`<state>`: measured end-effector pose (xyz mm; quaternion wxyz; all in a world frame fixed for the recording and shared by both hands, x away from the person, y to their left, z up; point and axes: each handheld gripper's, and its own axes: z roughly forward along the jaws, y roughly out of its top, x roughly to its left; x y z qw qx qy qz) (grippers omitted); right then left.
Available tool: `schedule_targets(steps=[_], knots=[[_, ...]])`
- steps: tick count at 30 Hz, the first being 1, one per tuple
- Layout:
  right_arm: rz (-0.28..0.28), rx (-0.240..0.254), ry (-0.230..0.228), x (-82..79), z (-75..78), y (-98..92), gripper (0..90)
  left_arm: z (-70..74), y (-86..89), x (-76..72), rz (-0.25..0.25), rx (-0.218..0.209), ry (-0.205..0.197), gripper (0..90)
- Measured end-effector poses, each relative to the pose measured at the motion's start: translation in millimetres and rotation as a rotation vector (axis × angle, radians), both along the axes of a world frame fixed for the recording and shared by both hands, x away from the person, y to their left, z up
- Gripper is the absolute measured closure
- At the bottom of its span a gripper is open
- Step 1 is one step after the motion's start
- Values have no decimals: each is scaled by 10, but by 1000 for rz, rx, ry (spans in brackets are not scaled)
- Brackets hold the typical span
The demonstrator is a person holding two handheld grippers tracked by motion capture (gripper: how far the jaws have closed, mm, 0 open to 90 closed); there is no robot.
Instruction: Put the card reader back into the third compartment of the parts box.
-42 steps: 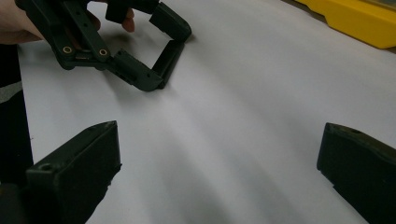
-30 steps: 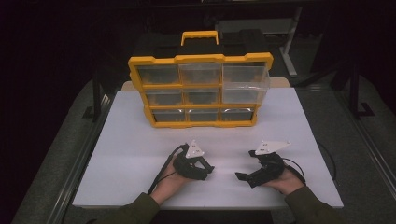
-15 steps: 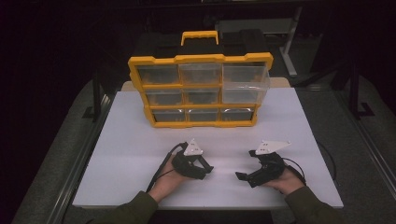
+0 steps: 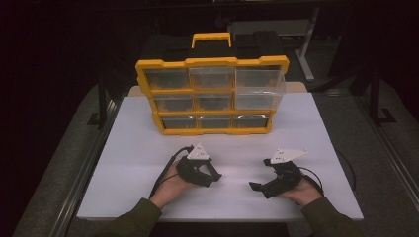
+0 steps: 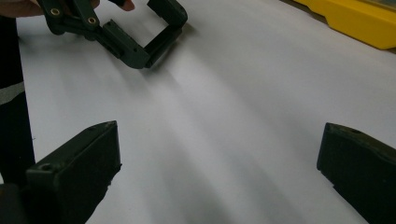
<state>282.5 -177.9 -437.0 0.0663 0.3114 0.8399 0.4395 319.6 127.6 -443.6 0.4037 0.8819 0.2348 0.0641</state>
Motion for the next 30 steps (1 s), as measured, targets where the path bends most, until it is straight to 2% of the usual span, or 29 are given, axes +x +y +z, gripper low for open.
schedule_targets(steps=[2, 10, 21, 27, 28, 30], knots=[[1, -1, 1, -1, -1, 2, 0, 20, 26, 9, -2, -13, 4, 299], [4, -6, -2, 3, -12, 8, 0, 132, 111, 48, -29, -22, 6, 300], [10, 11, -13, 21, -28, -17, 0, 298, 180, 88, -54, -50, 18, 300], [7, 21, -9, 24, -26, -35, 0, 399, 198, 120, -70, -64, 22, 300], [6, 19, -10, 27, -31, -34, 0, 462, 209, 136, -80, -67, 21, 300], [7, 22, -10, 30, -30, -34, 0, 498, 214, 145, -87, -70, 18, 300]])
